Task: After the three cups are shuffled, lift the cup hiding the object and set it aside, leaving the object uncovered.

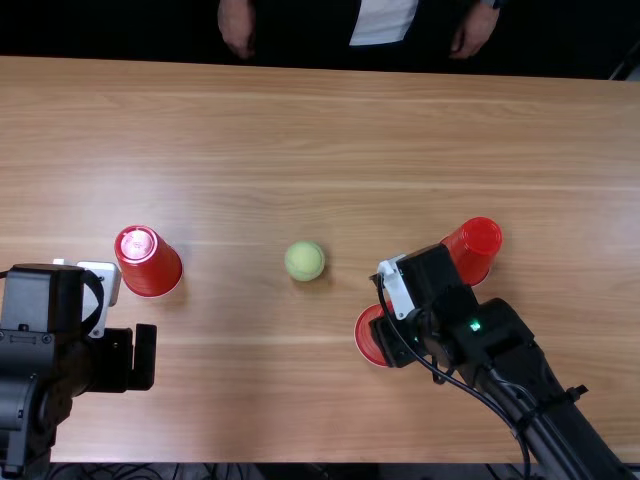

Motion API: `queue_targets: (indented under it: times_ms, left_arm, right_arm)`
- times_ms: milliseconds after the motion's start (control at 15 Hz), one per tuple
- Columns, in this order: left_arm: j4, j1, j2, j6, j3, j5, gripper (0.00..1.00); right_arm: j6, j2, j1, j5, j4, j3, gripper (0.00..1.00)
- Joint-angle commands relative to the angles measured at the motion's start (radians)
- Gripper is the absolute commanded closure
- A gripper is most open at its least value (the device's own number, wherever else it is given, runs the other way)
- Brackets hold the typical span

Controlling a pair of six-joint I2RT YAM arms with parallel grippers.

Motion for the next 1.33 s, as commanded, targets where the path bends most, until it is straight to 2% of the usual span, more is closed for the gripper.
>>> queue_targets:
  times_ms: [0, 533, 867, 1067, 1267]
  left_arm:
    - [0.001, -0.010, 0.005, 0.010, -0.024, 0.002, 0.00]
    - [-0.001, -0.010, 0.004, 0.010, -0.022, -0.003, 0.00]
    - [-0.001, -0.010, 0.002, 0.010, -0.024, -0.003, 0.00]
    - [-0.001, -0.008, -0.003, 0.008, -0.025, -0.005, 0.00]
    - [-0.003, -0.005, -0.009, 0.010, -0.027, -0.007, 0.00]
  right_arm:
    - [-0.005, 0.024, 0.002, 0.003, 0.013, -0.013, 0.00]
    - [0.002, 0.030, -0.004, 0.003, 0.055, 0.013, 0.00]
    - [-0.001, -0.090, -0.010, 0.003, 0.055, 0.125, 0.00]
    - [-0.012, -0.205, -0.107, 0.005, 0.028, 0.131, 0.00]
    - [-0.012, -0.342, -0.199, 0.010, -0.083, 0.123, 0.00]
